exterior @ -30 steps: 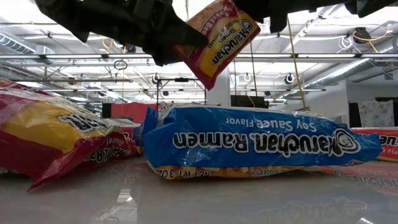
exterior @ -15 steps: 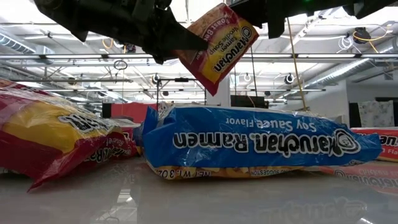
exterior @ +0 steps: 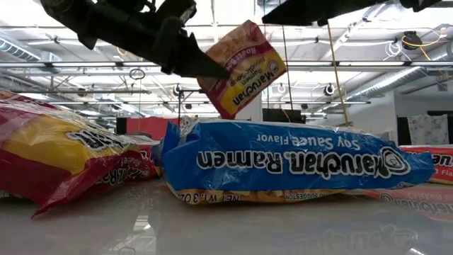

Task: Sort Maruchan noodles
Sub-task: Put the top right red noodle pack into the gray bin

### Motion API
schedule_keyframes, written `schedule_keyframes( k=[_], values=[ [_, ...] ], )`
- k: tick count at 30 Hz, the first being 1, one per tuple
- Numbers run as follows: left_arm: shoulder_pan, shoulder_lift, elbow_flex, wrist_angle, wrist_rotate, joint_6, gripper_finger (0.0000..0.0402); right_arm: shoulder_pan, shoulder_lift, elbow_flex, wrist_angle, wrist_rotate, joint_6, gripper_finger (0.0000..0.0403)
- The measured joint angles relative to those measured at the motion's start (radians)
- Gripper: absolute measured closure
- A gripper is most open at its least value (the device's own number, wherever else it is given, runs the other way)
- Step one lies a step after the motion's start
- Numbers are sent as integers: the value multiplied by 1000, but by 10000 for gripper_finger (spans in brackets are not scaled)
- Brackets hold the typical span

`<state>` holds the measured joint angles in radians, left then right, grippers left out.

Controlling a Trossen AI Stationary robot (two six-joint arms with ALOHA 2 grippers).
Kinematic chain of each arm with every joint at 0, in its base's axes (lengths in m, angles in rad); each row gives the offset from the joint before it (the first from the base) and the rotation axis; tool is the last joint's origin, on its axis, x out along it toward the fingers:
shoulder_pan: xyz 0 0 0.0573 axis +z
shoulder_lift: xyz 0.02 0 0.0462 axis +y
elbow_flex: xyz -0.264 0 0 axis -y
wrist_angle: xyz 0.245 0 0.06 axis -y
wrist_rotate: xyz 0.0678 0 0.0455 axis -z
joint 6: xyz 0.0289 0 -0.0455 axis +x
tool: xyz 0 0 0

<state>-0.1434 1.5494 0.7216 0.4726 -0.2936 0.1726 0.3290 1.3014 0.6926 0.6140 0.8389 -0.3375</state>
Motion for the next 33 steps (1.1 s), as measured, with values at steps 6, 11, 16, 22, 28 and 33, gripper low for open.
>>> schedule_keyframes(
  k=[6, 11, 16, 22, 28, 33],
  values=[
    [7, 0, 0, -24, 0, 56, 264, 0, -66, 0, -145, -146, 207, 191],
    [0, 0, 0, -27, 1, 100, 265, -1, -69, 16, -287, -231, 358, 157],
    [-6, 0, 0, -30, 5, 171, 265, -22, -28, 56, -341, -312, 429, 151],
    [-6, 0, 0, -30, 19, 174, 265, -62, 50, 66, -340, -348, 375, 151],
    [-5, 0, 0, -33, 31, 173, 265, -107, 123, 66, -273, -361, 326, 151],
    [-6, 0, 0, -37, 34, 156, 265, -140, 170, 66, -215, -464, 298, 168]
  ],
)
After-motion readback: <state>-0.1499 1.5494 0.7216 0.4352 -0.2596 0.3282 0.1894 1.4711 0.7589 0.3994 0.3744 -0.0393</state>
